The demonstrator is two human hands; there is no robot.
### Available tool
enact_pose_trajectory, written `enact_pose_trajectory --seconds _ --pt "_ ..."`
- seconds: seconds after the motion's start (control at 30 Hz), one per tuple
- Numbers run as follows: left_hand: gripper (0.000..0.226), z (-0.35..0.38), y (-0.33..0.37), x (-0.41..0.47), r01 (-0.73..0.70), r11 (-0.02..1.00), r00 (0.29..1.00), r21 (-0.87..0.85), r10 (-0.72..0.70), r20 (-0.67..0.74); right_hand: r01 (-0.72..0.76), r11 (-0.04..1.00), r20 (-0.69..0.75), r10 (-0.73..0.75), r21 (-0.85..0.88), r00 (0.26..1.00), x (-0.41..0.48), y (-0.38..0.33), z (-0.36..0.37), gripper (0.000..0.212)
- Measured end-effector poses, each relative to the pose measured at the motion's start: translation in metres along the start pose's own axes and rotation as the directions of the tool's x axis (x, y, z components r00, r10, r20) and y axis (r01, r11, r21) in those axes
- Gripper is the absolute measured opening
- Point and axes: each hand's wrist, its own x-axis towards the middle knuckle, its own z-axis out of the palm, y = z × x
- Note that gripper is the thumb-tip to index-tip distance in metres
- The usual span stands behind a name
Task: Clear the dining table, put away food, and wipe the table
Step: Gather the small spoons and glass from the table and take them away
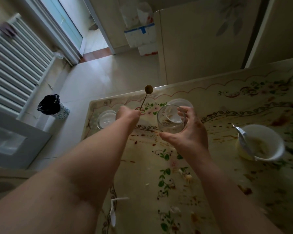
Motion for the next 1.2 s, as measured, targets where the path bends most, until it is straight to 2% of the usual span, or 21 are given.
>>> enact_pose_trajectory --seconds 0.27,0.43,0.67,0.83,1.07,1.2 --pt "0.018 -0.026 0.002 -0.034 -0.061 0.995 0.997 -0.073 0.063 0.034 -0.028 0.998 0.008 0.029 -0.055 1.000 -0.021 -0.021 -0.003 0.083" --pt "0.010 -0.052 -0.006 -0.065 -0.037 0.956 0.985 -0.292 0.084 0.149 -0.034 0.994 0.004 0.035 -0.109 0.999 -0.042 -0.038 -0.008 0.084" --pt "0.018 -0.110 -0.024 -0.111 -0.126 0.912 0.945 -0.390 0.229 0.231 -0.063 0.979 -0.026 0.059 -0.193 0.998 -0.084 -0.061 -0.007 0.087" --pt "0.017 -0.156 -0.040 -0.131 -0.179 0.914 0.886 -0.363 0.310 0.344 -0.134 0.961 -0.045 0.127 -0.243 0.991 -0.120 -0.075 -0.002 0.090" --pt "0.014 -0.211 -0.077 -0.154 -0.226 0.944 0.790 -0.241 0.322 0.522 -0.245 0.930 -0.147 0.211 -0.275 0.966 -0.188 -0.100 0.005 0.089" --pt "0.012 -0.236 -0.101 -0.174 -0.335 0.931 0.707 -0.148 0.352 0.613 -0.272 0.921 -0.211 0.217 -0.280 0.953 -0.241 -0.113 0.016 0.086"
